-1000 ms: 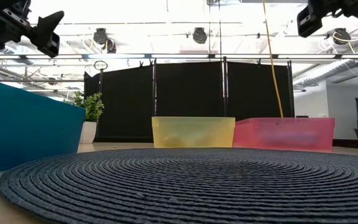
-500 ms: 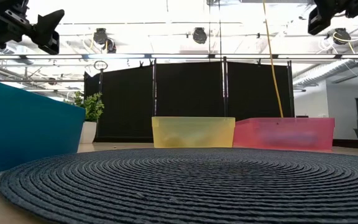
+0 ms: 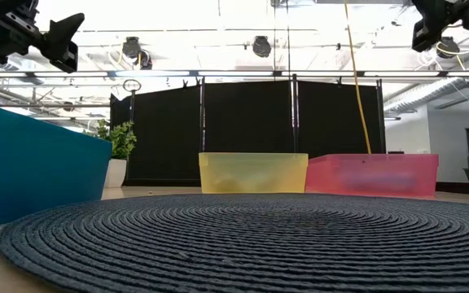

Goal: Pick and place Granola Bars by type
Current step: Return to Home Position

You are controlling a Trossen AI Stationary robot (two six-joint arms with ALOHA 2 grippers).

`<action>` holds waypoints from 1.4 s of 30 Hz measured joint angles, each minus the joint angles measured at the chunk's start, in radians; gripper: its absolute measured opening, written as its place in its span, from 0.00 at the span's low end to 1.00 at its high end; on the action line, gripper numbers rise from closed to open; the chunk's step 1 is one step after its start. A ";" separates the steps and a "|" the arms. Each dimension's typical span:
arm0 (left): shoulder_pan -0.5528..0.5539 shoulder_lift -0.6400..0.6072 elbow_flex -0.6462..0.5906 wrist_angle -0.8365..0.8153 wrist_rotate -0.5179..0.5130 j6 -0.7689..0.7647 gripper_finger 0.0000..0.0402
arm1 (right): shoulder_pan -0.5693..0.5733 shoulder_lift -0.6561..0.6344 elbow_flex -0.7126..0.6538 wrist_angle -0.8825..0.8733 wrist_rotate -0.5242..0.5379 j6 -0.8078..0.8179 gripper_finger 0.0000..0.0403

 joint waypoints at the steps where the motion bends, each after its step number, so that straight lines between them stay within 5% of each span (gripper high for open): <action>1: 0.000 0.000 0.000 -0.001 0.000 0.000 0.67 | 0.000 -0.007 -0.002 -0.001 0.003 0.004 0.51; 7: 0.000 0.000 0.000 -0.001 0.000 -0.001 0.67 | 0.000 -0.033 -0.061 0.057 0.050 0.015 0.51; 13: 0.000 0.000 0.000 -0.002 0.002 -0.005 0.67 | 0.000 -0.033 -0.204 0.307 0.051 0.028 0.52; 20: 0.001 0.000 0.000 -0.012 0.008 -0.011 0.67 | 0.000 -0.032 -0.202 0.285 0.054 0.019 0.51; 42: 0.003 0.000 0.000 -0.071 0.010 -0.026 0.67 | 0.000 -0.029 -0.206 -0.132 0.046 0.142 0.51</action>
